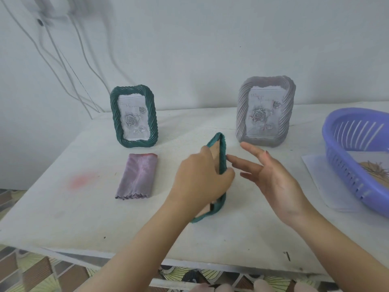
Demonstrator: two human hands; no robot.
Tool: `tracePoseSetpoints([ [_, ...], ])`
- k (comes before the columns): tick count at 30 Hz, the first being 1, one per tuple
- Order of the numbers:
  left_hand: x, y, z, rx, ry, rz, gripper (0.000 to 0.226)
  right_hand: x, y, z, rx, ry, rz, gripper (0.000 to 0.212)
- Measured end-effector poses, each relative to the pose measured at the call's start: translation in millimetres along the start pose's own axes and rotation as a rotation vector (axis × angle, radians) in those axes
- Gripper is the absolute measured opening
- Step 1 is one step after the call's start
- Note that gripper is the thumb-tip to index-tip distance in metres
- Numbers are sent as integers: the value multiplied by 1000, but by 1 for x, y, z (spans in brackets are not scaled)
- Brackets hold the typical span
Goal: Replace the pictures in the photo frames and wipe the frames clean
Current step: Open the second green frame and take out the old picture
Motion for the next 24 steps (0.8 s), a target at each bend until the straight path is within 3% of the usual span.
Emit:
tracePoseSetpoints([
  [3, 6, 19, -11, -107, 26, 8, 20, 3, 4, 3, -163, -39, 53, 44],
  [6, 14, 12, -43, -451, 98, -55, 24, -2, 16, 13, -312, -101, 142, 26],
  [8, 14, -5, -55, -672, 126, -121, 21, -5, 21, 18, -454, -144, 155, 31],
  [11, 8, -40, -69, -820, 203, -176, 19, -8, 27, 28, -672, -164, 139, 41],
  [13, 6, -55, -82, -747, 235, -153, 17, -11, 32, 36, -746, -178, 138, 46],
  [20, -3, -47, -93, -142, 170, 119, 29, -14, 24, 43, -1085, -176, 63, 58],
  [24, -4, -31, -104, -96, 119, 241, 29, -13, 22, 54, -1235, -211, 26, 71],
])
Point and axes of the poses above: each hand's wrist, its own x-axis towards the middle knuckle, its own y-axis out of the back of the hand, z = x × y, the point moved 10 cm from there along x, towards the middle knuckle, and after that the axes turned 14 degrees about -z, right-handed, at the moved point
